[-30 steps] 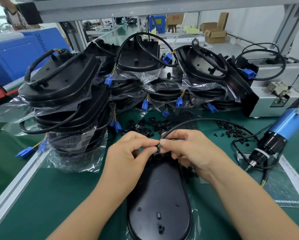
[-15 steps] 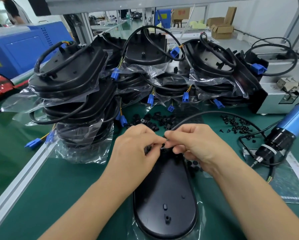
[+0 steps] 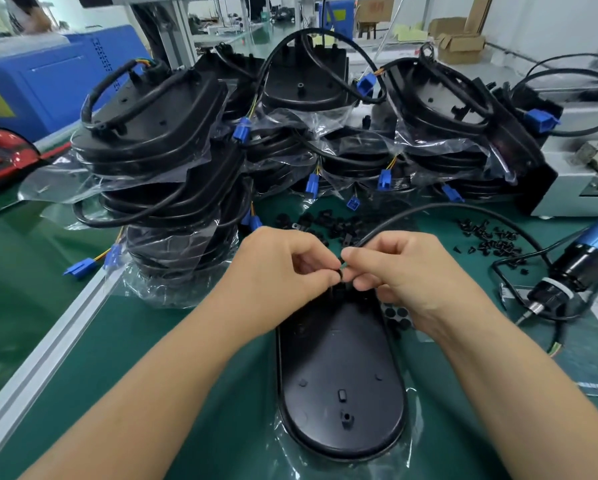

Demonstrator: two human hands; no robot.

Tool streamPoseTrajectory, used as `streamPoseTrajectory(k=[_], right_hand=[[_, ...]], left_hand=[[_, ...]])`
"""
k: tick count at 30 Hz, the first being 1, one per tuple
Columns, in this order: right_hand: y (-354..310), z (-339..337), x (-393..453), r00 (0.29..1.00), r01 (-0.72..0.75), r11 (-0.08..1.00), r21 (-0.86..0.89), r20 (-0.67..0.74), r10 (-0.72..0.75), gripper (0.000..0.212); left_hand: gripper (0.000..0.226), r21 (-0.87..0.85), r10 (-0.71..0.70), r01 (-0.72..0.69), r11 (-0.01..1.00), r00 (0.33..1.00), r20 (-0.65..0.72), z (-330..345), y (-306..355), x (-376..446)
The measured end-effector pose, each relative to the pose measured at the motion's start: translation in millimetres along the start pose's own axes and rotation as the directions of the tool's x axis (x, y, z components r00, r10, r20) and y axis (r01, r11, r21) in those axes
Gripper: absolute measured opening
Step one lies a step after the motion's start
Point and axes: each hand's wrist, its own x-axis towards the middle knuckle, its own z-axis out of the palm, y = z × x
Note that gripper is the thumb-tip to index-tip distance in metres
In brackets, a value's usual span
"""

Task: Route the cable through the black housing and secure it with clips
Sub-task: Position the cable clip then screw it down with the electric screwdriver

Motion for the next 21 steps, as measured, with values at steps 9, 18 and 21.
streamPoseTrajectory(k=[9,18,21], right_hand=[[3,0,-1,0.999,0.035,0.996,0.078,0.003,-0.036,0.015],[6,-2,0,0.999,-0.002,0.996,0.089,0.035,-0.001,0.01],[7,-3,0,0.998,0.015,0.997,0.069,0.057,-0.019,0.008]], left_hand=[[0.004,-0.22,-0.159,0.223,0.95,0.947,0.278,-5,-12,18],[0.006,-0.256,-0.155,0.263,0.93,0.914,0.375,-2,-19,22],[0.01,-0.183,-0.16,0.232,0.955,0.926,0.341,0,-17,25]])
